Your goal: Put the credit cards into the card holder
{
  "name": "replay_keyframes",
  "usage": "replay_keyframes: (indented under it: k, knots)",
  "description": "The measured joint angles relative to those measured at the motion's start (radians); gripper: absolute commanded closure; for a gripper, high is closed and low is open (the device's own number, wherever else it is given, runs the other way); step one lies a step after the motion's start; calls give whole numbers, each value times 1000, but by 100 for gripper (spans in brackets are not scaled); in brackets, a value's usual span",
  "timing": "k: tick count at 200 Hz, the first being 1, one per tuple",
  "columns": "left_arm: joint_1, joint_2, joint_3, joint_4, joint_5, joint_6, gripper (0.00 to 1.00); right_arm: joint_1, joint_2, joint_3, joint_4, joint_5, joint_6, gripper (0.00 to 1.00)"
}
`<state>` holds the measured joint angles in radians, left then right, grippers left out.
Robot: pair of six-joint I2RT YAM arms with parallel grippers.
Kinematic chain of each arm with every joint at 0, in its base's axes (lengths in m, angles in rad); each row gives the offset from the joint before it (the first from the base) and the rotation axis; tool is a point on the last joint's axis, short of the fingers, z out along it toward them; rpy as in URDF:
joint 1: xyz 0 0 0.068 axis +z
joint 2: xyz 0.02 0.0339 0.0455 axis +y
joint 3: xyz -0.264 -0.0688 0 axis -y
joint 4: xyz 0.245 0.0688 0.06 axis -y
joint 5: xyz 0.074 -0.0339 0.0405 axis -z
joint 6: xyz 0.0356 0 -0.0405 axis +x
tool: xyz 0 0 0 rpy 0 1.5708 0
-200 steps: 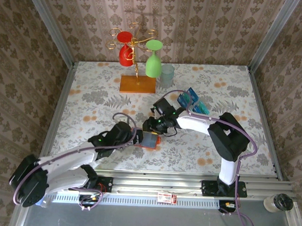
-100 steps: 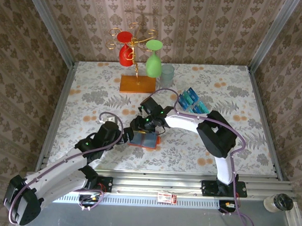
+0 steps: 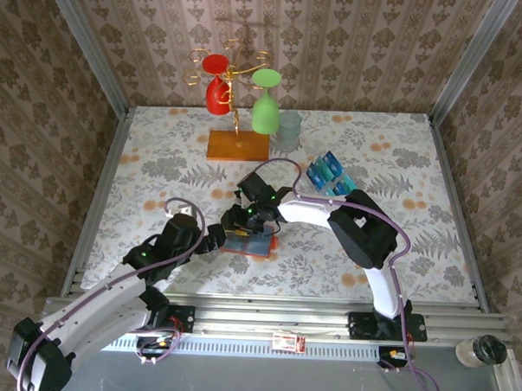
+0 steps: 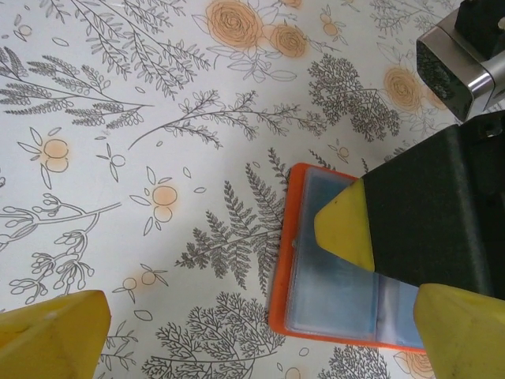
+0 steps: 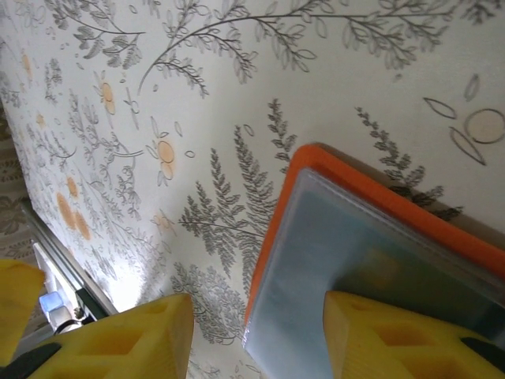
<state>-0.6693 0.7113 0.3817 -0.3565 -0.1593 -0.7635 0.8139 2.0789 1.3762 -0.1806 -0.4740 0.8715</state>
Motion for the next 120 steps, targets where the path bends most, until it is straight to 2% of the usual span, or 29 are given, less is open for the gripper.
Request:
replay_keyframes:
  k: [35, 64, 94, 120]
  knots:
    - [3, 7, -2, 4, 6, 0, 0, -14, -31, -8, -6, -9, -4, 52]
    - [3, 45, -3, 19, 11, -4, 0, -46, -154, -62, -37, 6, -28, 52]
    - [3, 107, -5, 59, 24, -11, 0, -79, -290, -146, -87, 61, -79, 53]
    - [2, 161, -5, 86, 33, -20, 0, -93, -341, -211, -173, 149, -140, 52]
